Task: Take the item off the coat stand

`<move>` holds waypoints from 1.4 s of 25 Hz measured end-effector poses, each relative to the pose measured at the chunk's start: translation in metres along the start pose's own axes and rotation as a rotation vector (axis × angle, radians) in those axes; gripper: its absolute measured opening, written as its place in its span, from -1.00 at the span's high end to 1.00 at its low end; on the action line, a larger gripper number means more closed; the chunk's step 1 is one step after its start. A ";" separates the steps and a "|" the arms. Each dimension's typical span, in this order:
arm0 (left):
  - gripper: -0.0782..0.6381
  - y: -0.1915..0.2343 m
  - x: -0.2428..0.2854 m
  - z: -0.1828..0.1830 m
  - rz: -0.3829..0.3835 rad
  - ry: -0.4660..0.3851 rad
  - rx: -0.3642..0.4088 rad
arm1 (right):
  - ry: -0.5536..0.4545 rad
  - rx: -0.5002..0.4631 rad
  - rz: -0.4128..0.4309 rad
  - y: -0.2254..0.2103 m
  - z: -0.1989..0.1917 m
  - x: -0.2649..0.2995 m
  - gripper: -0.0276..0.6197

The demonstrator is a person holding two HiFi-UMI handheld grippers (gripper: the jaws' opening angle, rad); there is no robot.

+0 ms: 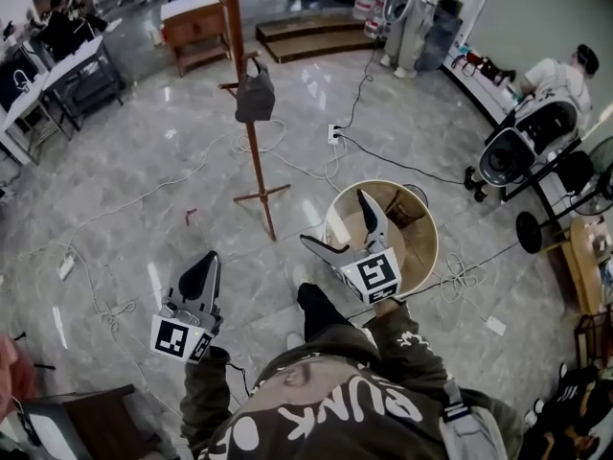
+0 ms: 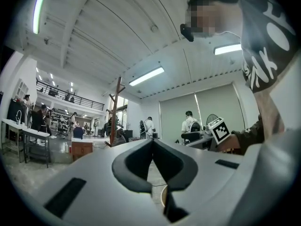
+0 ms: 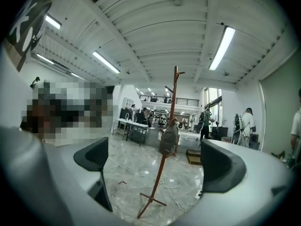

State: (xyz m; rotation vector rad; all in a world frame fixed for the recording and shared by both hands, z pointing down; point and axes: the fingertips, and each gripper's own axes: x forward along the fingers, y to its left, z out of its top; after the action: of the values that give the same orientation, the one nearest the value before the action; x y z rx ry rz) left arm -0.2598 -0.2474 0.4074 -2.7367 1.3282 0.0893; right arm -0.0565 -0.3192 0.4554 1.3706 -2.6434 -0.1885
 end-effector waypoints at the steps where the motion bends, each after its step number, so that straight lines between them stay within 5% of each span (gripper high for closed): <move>1: 0.78 0.006 0.006 -0.002 0.002 0.003 0.002 | 0.001 0.003 0.004 -0.004 -0.003 0.010 -0.92; 22: 0.77 0.172 0.206 -0.028 0.075 0.081 0.020 | 0.039 0.029 0.122 -0.147 -0.034 0.305 -0.92; 35: 0.77 0.223 0.258 -0.045 0.113 0.130 0.016 | 0.134 0.069 0.216 -0.157 -0.081 0.427 -0.72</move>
State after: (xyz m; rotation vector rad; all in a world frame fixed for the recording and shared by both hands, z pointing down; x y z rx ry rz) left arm -0.2750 -0.5913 0.4135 -2.6941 1.5087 -0.0916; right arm -0.1575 -0.7616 0.5409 1.0645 -2.6812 0.0204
